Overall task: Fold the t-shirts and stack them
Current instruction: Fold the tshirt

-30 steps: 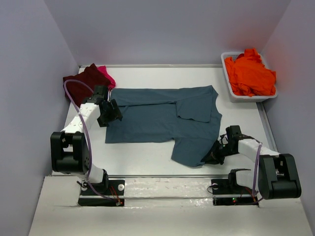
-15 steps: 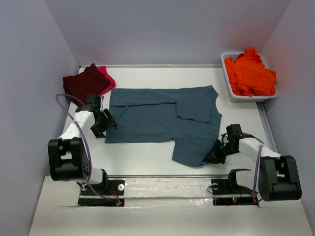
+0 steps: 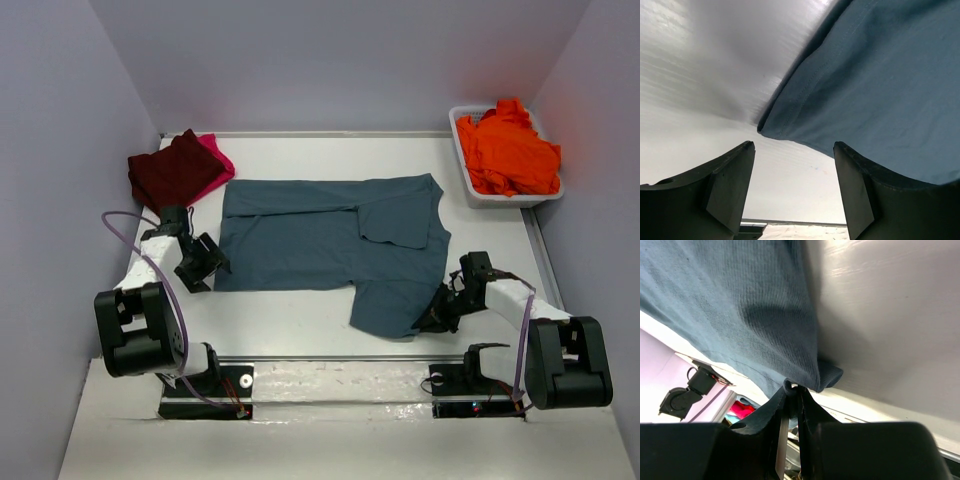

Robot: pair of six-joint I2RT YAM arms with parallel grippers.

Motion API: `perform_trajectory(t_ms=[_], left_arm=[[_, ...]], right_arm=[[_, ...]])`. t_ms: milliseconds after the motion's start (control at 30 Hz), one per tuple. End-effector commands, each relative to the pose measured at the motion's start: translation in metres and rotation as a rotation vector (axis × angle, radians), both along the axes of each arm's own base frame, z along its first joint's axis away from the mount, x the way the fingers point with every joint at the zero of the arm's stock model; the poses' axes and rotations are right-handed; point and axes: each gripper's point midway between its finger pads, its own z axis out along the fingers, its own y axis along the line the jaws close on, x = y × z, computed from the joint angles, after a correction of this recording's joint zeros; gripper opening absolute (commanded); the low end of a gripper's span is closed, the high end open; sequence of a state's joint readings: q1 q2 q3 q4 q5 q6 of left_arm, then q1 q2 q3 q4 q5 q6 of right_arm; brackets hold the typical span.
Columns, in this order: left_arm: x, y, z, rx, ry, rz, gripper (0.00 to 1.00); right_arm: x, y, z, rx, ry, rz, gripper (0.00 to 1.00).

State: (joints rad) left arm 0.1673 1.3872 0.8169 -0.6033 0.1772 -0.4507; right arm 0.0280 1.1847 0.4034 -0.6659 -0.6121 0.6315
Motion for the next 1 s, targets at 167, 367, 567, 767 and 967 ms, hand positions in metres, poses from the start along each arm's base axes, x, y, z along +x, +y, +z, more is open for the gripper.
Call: perform_trajectory(t_ms=[167, 367, 567, 767, 967], left_arm=[[-0.009, -0.014, -0.010, -0.151, 0.010, 0.042, 0.75], [-0.008, -0.009, -0.014, -0.173, 0.012, 0.066, 0.73], [-0.009, -0.007, -0.015, -0.186, 0.022, 0.085, 0.72], [-0.009, -0.004, -0.018, -0.187, 0.021, 0.097, 0.71], [-0.010, -0.006, -0.022, -0.210, 0.033, 0.105, 0.60]], right_arm=[[0.008, 0.000, 0.008, -0.004, -0.036, 0.011, 0.17], [0.009, 0.000, 0.009, -0.006, -0.037, 0.013, 0.17], [0.008, -0.001, 0.009, -0.011, -0.032, 0.017, 0.17], [0.009, 0.000, 0.008, -0.010, -0.030, 0.017, 0.17], [0.007, -0.001, 0.006, -0.012, -0.021, 0.019, 0.17]])
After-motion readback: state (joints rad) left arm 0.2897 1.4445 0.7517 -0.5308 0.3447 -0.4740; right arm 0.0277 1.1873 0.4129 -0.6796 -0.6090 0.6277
